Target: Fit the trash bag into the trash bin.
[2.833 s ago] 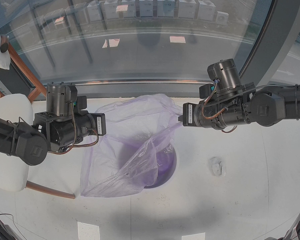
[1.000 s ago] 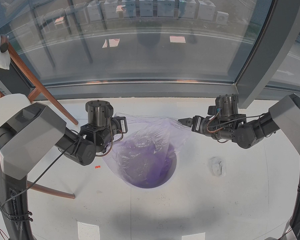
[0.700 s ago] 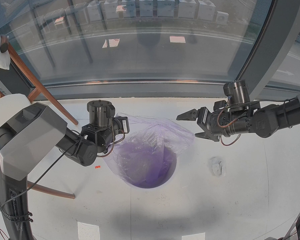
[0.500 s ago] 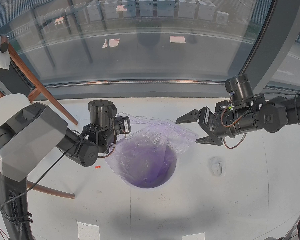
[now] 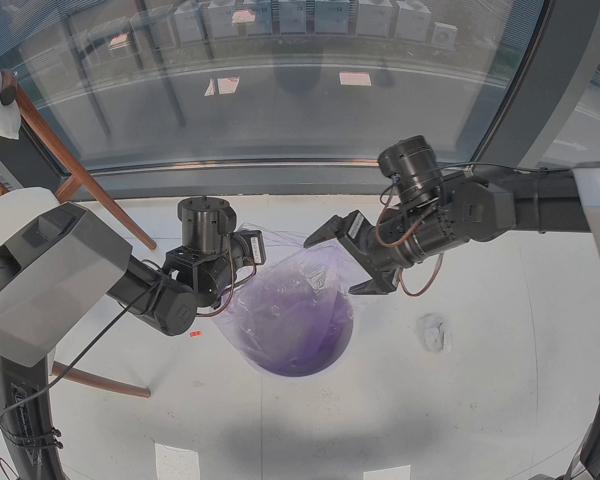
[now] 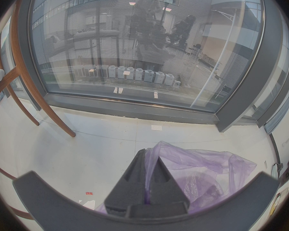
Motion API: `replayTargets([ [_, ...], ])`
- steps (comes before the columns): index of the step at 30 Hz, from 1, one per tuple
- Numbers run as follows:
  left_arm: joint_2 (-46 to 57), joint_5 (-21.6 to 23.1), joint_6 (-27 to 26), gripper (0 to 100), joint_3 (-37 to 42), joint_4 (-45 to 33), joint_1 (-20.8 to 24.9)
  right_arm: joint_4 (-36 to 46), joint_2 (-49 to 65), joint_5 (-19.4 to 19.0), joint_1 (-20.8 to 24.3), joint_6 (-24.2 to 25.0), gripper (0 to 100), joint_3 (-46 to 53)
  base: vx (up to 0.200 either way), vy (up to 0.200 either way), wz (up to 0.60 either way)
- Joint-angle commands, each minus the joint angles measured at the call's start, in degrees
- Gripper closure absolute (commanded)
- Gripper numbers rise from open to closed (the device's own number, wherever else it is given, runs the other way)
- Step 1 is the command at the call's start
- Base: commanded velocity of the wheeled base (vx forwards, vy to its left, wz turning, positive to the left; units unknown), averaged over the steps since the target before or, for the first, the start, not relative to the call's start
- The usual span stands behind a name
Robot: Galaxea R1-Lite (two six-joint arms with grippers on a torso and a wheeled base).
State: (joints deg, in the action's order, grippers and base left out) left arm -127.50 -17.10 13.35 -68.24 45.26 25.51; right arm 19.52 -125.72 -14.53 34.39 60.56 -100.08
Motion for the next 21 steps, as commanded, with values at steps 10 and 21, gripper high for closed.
replayTargets([
  [10, 1.7, -0.2, 0.1, 100, 0.2, 0.1, 0.1, 15.7, -19.6, 1.5, 0.6, 0.8, 0, -14.5, 0.000, 0.000, 0.00],
  [21, 1.8, -0.4, 0.1, 100, 0.2, 0.1, 0.1, 19.0, -17.5, 4.1, 1.9, 0.3, 100, -14.5, 0.000, 0.000, 0.00],
])
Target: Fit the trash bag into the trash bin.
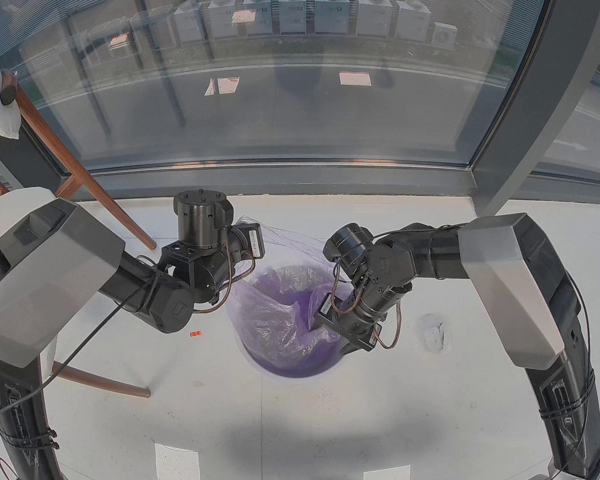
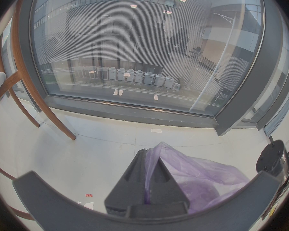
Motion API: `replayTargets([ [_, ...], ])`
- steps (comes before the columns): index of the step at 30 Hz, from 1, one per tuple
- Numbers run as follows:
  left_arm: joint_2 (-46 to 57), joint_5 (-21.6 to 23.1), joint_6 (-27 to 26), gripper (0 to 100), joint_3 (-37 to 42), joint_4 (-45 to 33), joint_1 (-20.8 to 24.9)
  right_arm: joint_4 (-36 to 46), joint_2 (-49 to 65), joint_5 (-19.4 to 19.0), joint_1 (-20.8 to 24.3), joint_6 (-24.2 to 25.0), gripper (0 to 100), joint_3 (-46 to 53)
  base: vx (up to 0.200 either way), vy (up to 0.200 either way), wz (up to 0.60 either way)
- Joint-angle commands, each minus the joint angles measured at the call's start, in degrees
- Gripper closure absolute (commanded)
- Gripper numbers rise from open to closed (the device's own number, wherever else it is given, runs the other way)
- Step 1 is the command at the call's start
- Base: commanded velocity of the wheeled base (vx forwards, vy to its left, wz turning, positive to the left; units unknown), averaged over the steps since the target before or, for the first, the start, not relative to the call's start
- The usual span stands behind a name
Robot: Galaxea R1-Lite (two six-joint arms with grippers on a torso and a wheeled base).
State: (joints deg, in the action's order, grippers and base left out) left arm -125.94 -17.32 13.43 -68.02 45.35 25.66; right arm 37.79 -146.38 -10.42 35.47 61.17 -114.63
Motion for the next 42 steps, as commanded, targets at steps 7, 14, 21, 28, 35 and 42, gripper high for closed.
replayTargets([
  [7, 0.2, -0.8, 1.6, 100, 0.0, 0.1, -0.1, 1.0, 4.0, 0.1, 2.5, -1.5, 100, 0.0, 0.000, 0.000, 0.00],
  [14, 0.3, -1.2, 1.4, 100, 1.7, 0.0, -0.9, 16.1, 5.6, 0.3, 1.4, -3.1, 100, 0.0, 0.000, 0.000, 0.00],
  [21, 1.4, -1.2, 1.2, 100, 6.3, 0.2, -4.7, 44.6, 3.3, -4.7, -6.9, -7.8, 100, 0.0, 0.000, 0.000, 0.00],
  [28, 1.9, -0.8, -1.3, 100, 6.7, 0.3, -5.4, 51.5, 1.9, -6.9, -9.6, -22.8, 100, 0.0, 0.000, 0.000, 0.00],
  [35, 1.9, -0.9, -1.0, 100, 6.1, 0.4, -4.3, 39.3, 0.2, -5.7, -4.2, -25.9, 100, 0.0, 0.000, 0.000, 0.00],
  [42, 2.2, -1.0, -0.8, 100, 6.0, 0.4, -4.2, 26.8, 1.2, -3.0, 0.3, -25.3, 100, 0.0, 0.000, 0.000, 0.00],
])
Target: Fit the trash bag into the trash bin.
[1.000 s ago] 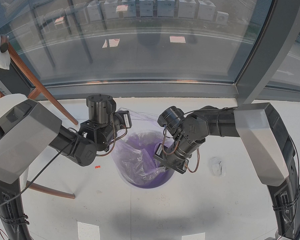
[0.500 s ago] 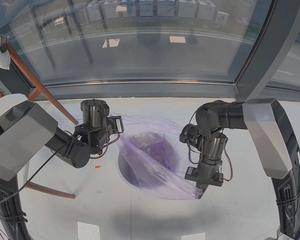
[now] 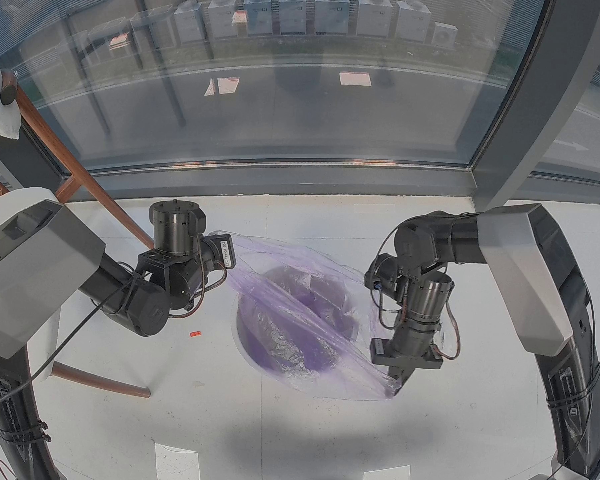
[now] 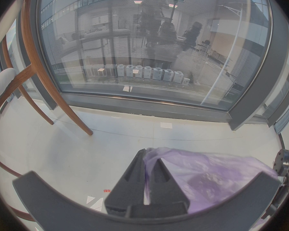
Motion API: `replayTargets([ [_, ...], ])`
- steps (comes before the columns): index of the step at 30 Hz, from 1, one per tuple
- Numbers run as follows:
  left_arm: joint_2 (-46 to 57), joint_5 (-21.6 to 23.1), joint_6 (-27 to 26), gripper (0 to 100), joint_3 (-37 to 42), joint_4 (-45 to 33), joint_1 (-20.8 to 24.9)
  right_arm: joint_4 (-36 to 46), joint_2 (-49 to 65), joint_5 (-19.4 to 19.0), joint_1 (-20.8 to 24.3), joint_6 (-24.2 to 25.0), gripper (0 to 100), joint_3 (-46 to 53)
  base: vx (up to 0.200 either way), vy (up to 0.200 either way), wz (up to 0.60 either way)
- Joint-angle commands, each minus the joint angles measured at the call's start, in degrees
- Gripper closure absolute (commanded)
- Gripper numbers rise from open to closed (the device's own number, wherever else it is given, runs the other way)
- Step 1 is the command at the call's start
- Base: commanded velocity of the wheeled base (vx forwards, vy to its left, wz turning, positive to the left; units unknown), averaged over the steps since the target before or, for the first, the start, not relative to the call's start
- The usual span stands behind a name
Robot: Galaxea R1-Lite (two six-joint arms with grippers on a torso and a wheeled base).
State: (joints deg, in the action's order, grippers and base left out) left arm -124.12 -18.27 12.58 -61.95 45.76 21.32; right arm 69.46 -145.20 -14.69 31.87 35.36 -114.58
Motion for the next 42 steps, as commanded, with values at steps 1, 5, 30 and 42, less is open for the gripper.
replayTargets([
  [1, 0.4, 0.0, 0.1, 100, -0.1, 0.0, 0.1, -5.6, 0.1, 1.4, 4.0, 0.5, 100, 0.0, 0.000, 0.000, 0.00],
  [5, 0.6, 0.0, 0.1, 100, 0.2, -0.1, 0.2, -8.9, 1.3, 2.3, 4.4, 0.1, 100, 0.0, 0.000, 0.000, 0.00],
  [30, 2.2, 1.4, 5.1, 100, -0.2, 1.0, -1.6, 6.6, 6.9, 8.1, 7.6, 1.2, 0, 0.0, 0.000, 0.000, 0.00],
  [42, 2.7, 3.0, 6.5, 0, 4.8, 10.9, -1.8, 5.6, 10.9, 9.6, 6.5, 4.8, 0, 0.0, 0.000, 0.000, 0.00],
])
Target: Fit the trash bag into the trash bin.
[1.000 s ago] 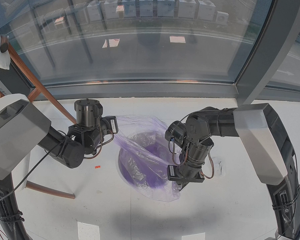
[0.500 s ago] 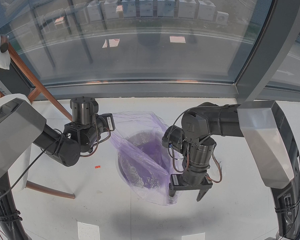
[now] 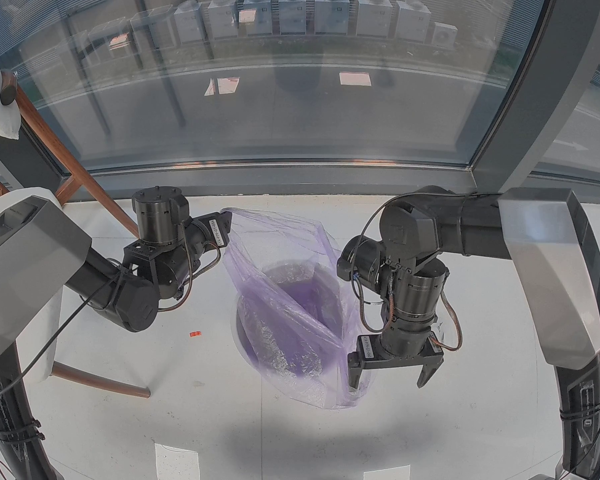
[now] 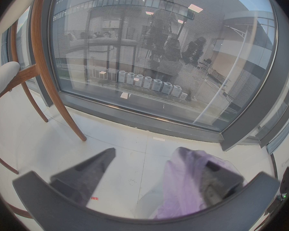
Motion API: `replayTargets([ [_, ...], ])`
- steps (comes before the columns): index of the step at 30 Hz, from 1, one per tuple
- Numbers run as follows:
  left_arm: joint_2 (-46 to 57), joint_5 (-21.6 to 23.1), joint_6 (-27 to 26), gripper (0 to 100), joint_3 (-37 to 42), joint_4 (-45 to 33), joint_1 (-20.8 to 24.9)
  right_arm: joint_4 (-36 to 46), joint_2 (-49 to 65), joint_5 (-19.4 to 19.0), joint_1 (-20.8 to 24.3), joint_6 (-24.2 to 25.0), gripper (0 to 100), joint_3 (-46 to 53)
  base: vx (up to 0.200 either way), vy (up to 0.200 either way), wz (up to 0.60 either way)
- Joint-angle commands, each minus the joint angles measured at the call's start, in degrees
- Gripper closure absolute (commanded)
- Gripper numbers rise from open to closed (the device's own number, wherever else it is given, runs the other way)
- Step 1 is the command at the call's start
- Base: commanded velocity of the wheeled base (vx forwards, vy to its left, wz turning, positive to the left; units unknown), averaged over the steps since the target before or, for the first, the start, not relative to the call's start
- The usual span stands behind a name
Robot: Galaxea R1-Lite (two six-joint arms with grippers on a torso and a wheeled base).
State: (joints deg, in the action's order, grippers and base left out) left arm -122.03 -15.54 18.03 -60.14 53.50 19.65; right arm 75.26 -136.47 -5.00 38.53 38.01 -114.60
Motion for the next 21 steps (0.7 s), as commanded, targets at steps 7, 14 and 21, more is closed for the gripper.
replayTargets([
  [7, 5.3, 0.3, 4.2, 0, 12.8, 6.7, -1.3, -0.7, 1.8, 0.2, -0.3, 5.4, 0, 0.0, 0.000, 0.000, 0.00],
  [14, 6.1, 2.4, 14.8, 0, 14.5, 10.7, -2.8, -0.7, 1.3, 0.2, 0.5, 5.7, 0, 0.0, 0.000, 0.000, 0.00],
  [21, 9.4, 8.7, 25.6, 0, 15.4, 10.1, -2.4, -0.7, 1.5, 0.2, 1.5, 5.7, 0, 0.0, 0.000, 0.000, 0.00],
])
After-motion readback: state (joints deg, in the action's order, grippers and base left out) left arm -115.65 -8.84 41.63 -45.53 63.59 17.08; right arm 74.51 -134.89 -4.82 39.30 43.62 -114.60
